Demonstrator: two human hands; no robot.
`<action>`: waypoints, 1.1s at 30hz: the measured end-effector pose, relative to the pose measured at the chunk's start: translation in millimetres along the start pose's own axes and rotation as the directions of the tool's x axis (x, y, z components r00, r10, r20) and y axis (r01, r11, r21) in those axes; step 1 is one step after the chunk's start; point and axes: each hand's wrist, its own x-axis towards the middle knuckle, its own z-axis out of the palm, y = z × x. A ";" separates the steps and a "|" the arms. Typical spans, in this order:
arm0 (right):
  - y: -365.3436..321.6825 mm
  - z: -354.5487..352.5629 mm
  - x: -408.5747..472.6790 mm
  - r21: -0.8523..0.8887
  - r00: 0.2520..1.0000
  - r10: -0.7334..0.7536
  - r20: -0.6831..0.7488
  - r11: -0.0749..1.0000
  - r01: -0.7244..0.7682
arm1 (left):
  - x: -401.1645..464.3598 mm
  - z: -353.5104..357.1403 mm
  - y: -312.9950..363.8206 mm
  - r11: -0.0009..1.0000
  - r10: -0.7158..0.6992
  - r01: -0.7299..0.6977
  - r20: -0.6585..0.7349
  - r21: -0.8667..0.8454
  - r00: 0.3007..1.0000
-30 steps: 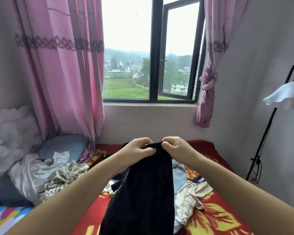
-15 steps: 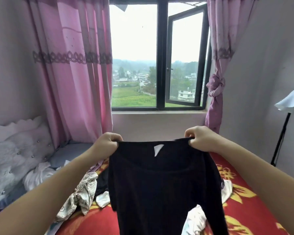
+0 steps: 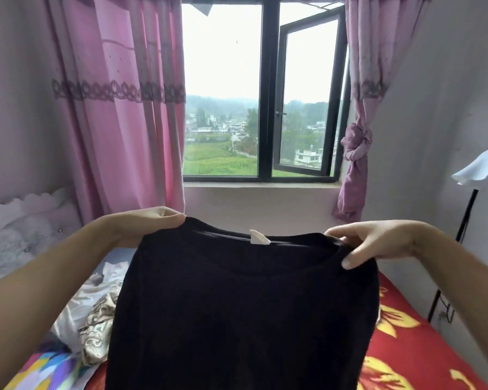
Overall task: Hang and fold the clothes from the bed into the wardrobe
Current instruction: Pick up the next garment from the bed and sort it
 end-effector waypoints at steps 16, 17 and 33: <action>-13.7 31.1 53.6 -0.225 0.985 0.105 -0.134 0.965 -0.133 | 29.5 51.2 3.7 0.962 -0.132 0.019 -0.403 -0.271 0.906; -11.0 27.8 55.6 -0.174 0.965 0.066 -0.255 0.978 -0.113 | 26.7 48.4 4.8 0.960 -0.133 0.019 -0.393 -0.281 0.910; -65.7 94.4 95.6 -0.167 0.796 -0.358 -0.488 0.934 0.317 | 72.4 108.9 67.8 0.860 -0.054 -0.190 -0.455 -0.473 0.889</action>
